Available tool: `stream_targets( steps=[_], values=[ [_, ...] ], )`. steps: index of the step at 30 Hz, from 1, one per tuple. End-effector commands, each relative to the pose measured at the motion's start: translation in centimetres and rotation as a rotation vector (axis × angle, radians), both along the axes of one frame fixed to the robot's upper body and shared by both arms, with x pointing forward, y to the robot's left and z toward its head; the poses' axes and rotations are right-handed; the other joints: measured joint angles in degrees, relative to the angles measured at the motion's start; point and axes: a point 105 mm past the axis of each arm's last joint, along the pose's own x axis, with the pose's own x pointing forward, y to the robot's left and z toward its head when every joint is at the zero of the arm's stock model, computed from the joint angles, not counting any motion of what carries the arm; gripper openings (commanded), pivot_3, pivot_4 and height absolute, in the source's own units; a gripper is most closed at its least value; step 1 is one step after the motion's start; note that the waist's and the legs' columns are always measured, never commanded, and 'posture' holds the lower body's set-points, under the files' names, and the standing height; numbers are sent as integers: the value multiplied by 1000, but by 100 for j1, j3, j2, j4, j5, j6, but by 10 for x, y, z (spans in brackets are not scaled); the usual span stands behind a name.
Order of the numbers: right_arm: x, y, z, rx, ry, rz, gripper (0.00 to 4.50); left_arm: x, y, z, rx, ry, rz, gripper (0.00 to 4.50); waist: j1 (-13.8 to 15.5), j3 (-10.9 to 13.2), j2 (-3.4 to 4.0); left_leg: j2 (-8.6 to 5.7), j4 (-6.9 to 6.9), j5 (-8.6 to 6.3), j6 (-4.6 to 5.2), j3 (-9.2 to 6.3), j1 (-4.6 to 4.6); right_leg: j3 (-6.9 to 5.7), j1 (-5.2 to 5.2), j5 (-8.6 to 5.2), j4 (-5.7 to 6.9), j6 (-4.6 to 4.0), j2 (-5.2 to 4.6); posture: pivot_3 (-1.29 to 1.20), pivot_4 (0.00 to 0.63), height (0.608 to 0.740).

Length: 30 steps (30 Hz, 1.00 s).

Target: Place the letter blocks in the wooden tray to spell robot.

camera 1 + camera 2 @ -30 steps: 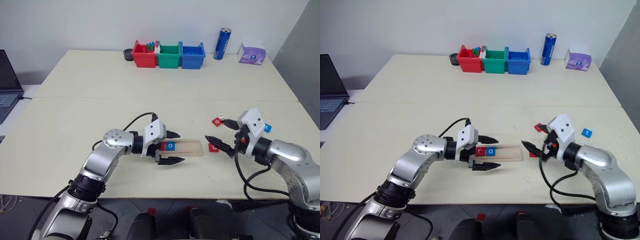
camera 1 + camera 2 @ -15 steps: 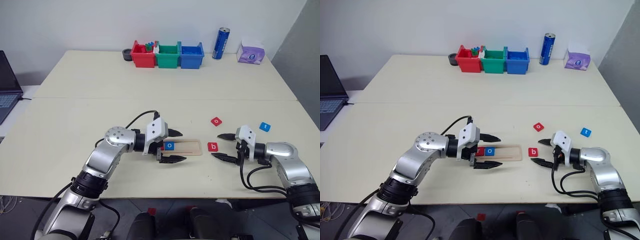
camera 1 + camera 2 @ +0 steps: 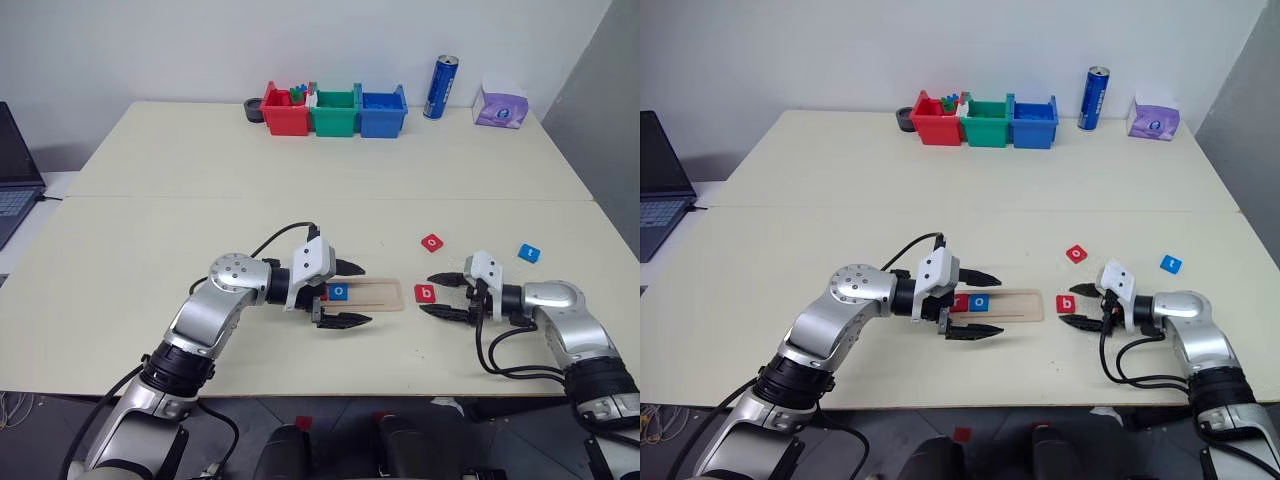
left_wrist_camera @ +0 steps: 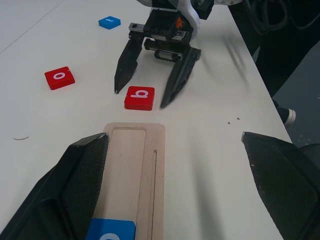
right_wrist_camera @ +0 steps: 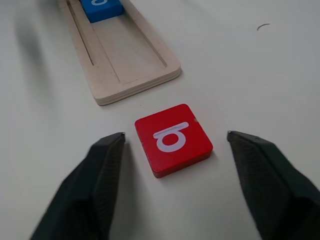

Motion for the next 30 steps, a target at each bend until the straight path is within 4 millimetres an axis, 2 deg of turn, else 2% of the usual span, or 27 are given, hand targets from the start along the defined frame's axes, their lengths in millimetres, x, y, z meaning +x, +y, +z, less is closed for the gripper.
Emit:
stream_targets(
  steps=[1,3,9,15,20,25,30],
  values=[
    [3,2,5,-4,-31,8,2014,-5,-5,10,-10,-45,-43,4500,0,0,0,0,0,0,0,0,0,0,0,0,0,0,0,0,150,740],
    [4,2,7,-3,-37,8,1447,-5,-5,10,-11,-45,-43,4500,0,0,0,0,0,0,0,0,0,1,0,0,0,0,0,0,150,740],
    [3,8,30,-8,-97,63,1462,0,5,15,-19,-59,-24,4500,0,1,1,0,0,0,0,0,0,1,0,0,1,0,0,0,150,740],
    [-1,45,60,37,-138,183,1462,4,52,20,29,-71,-10,4500,-37,5,9,5,-1,0,0,0,7,-2,-2,1,7,-1,7,0,150,740],
    [-3,85,65,78,-139,279,1462,14,83,18,109,-90,3,4500,-6,6,10,6,-2,0,0,-7,3,-11,-2,0,4,-5,9,0,150,740],
    [0,104,59,62,-133,322,1462,15,78,20,102,-105,-13,4500,45,8,10,2,4,0,0,-7,-9,-17,-4,0,0,-4,-5,0,150,740],
    [1,106,50,25,-120,336,1462,10,73,18,92,-102,-19,4500,35,8,11,3,5,0,0,-2,-10,-15,-5,0,-3,-3,-14,0,150,740]
  ],
)
